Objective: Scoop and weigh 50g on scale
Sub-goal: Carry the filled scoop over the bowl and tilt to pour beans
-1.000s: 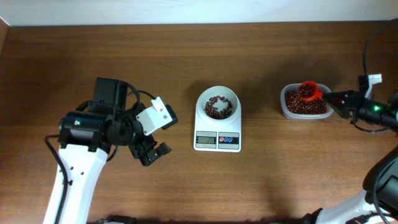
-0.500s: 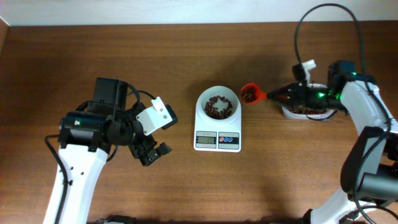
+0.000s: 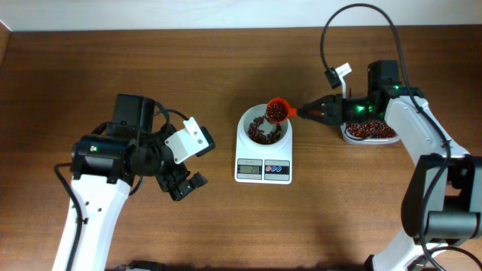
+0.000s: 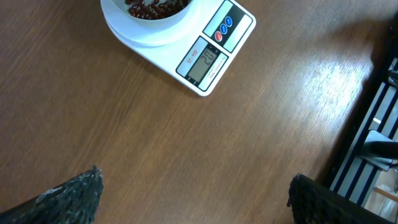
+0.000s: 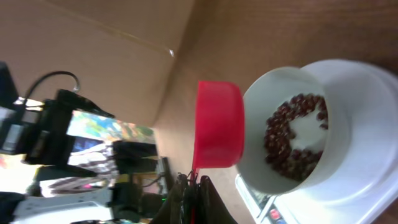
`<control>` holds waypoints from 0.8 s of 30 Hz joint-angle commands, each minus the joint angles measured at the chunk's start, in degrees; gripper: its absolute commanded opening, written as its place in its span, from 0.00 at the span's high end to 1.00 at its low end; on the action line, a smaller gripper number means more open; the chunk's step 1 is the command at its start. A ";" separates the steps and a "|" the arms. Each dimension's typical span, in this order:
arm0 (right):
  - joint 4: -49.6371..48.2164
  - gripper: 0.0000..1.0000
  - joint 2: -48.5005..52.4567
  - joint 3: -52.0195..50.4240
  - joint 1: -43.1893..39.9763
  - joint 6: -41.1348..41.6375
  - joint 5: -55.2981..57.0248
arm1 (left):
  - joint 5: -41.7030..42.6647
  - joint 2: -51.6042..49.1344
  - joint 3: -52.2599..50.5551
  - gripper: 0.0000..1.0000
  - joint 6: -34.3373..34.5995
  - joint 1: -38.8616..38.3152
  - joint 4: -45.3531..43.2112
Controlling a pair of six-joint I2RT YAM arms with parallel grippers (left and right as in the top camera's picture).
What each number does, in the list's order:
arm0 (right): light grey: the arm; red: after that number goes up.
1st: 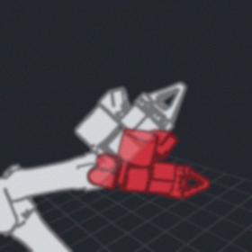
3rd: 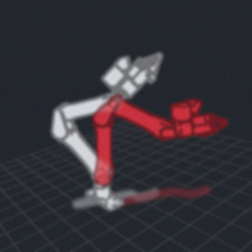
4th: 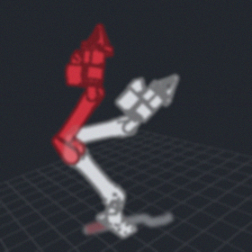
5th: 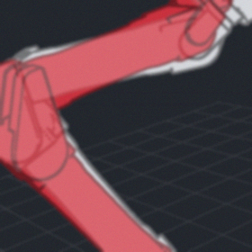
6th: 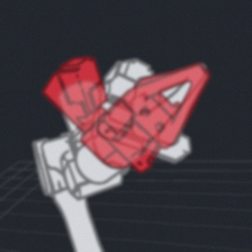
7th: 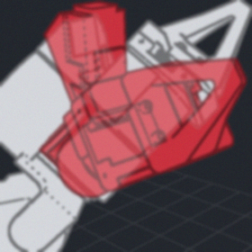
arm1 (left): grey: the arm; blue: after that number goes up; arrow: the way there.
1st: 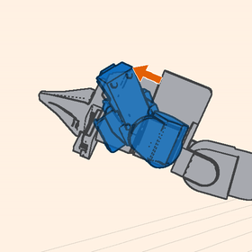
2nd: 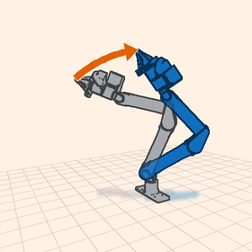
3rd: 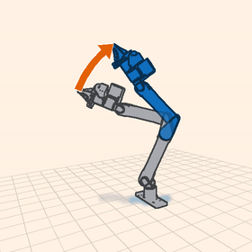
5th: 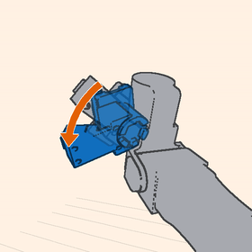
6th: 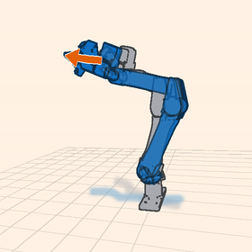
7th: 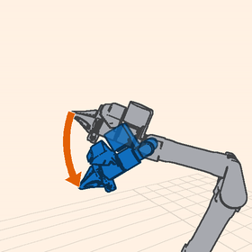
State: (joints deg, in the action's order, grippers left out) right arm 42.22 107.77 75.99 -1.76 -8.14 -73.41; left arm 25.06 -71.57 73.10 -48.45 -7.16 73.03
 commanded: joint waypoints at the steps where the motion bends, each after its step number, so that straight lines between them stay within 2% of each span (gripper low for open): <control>1: -0.70 0.96 0.28 0.09 2.10 -7.19 3.45 | 0.44 0.46 -0.15 0.01 -0.72 0.04 -0.09; 5: -0.70 0.96 0.28 0.09 2.49 -18.32 3.61 | 0.44 0.46 -0.15 0.01 -0.72 0.04 -0.09; 7: -0.46 0.96 0.11 0.09 2.54 -18.67 3.15 | 0.44 0.46 -0.15 0.01 -0.72 0.04 -0.09; 10: -1.86 0.96 -0.04 0.09 2.56 -16.90 8.85 | 0.44 0.46 -0.15 0.01 -0.72 0.04 -0.09; 12: -0.57 0.96 -0.39 0.09 2.56 -22.10 3.65 | 0.44 0.46 -0.15 0.01 -0.72 0.04 -0.09; 16: -3.63 0.96 -0.46 0.09 2.49 -16.55 8.66 | 0.44 0.46 -0.15 0.01 -0.72 0.04 -0.09; 18: -3.34 0.96 -0.63 0.09 2.56 -18.36 6.93 | 0.44 0.46 -0.15 0.01 -0.72 0.04 -0.09; 19: -4.79 0.96 -0.63 0.09 2.56 -11.21 12.96 | 0.44 0.46 -0.15 0.01 -0.72 0.04 -0.09; 20: -4.28 0.96 -0.70 0.09 2.56 -11.54 12.35 | 0.44 0.46 -0.15 0.01 -0.72 0.04 -0.09; 21: -3.78 0.96 -0.70 0.09 2.56 -17.11 6.34 | 0.44 0.46 -0.15 0.01 -0.72 0.04 -0.09; 23: -5.62 0.96 -0.70 0.09 2.51 -8.15 13.46 | 0.44 0.46 -0.15 0.01 -0.72 0.04 -0.09; 24: -4.72 0.96 -0.70 0.09 2.56 -13.77 7.37 | 0.44 0.46 -0.15 0.01 -0.72 0.04 -0.09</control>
State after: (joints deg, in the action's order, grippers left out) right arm 36.95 107.77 75.94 0.54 -20.67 -62.37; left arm 25.06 -71.57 73.10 -48.45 -7.16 73.01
